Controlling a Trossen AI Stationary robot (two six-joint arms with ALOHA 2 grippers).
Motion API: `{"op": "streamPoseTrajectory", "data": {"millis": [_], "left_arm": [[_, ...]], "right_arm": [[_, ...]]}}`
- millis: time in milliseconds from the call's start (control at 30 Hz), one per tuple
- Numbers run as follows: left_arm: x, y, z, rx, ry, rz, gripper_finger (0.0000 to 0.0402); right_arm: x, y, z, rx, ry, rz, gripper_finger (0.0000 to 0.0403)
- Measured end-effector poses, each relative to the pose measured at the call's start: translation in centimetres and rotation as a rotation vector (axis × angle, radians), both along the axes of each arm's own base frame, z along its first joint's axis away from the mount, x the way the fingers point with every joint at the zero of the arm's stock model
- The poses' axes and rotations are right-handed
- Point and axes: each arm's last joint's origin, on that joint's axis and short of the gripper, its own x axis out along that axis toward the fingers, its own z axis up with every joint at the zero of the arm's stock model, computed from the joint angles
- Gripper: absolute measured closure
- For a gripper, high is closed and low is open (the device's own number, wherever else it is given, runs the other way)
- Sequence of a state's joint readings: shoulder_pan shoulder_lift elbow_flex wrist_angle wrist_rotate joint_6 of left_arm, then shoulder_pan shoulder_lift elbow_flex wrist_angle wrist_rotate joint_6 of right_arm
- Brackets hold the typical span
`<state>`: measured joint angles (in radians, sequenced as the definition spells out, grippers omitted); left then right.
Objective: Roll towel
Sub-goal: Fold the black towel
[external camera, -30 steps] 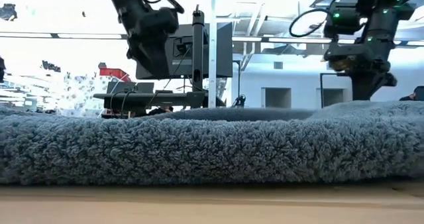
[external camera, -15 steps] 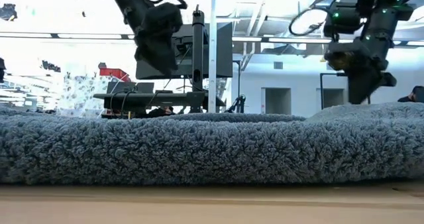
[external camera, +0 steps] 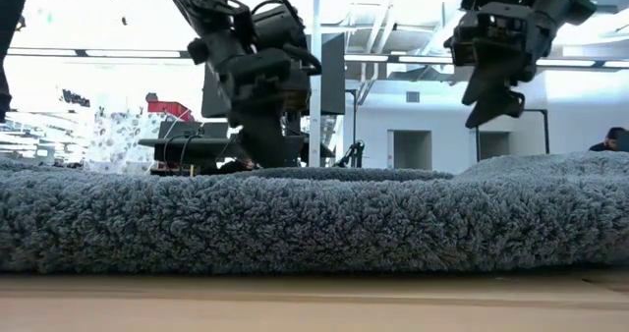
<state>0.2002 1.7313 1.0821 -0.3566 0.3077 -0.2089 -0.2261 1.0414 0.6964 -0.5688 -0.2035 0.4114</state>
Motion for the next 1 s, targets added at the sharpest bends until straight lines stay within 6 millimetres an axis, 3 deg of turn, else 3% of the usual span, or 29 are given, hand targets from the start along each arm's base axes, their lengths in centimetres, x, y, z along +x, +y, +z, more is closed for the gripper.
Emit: {"op": "streamPoseTrajectory", "data": {"millis": [133, 300, 500, 667, 767, 1000], "left_arm": [[0.0, 0.8, 0.8, 0.017, -0.046, 0.052, 0.0212], [0.3, 0.4, -1.3, -0.026, 0.044, 0.123, 0.0212], [0.9, -4.2, -1.4, -0.053, 0.056, 0.015, 0.0212], [1.0, -6.8, -1.9, 0.099, 0.055, -0.08, 0.0212], [1.1, -6.5, -1.6, 0.133, 0.068, -0.03, 0.0212], [1.3, -4.2, 1.6, 0.149, -0.031, 0.053, 0.0212]], "right_arm": [[0.9, 1.0, -1.1, 0.011, 0.065, 0.059, 0.0174], [1.9, 1.9, -2.7, 0.028, 0.147, 0.102, 0.0179], [2.0, 2.3, -3.1, 0.046, 0.181, 0.105, 0.0179], [2.0, 2.3, -3.1, 0.029, 0.181, 0.129, 0.0179], [2.1, 2.3, -3.4, 0.023, 0.195, 0.141, 0.0179], [2.2, 2.3, -3.7, 0.022, 0.207, 0.143, 0.0179]]}}
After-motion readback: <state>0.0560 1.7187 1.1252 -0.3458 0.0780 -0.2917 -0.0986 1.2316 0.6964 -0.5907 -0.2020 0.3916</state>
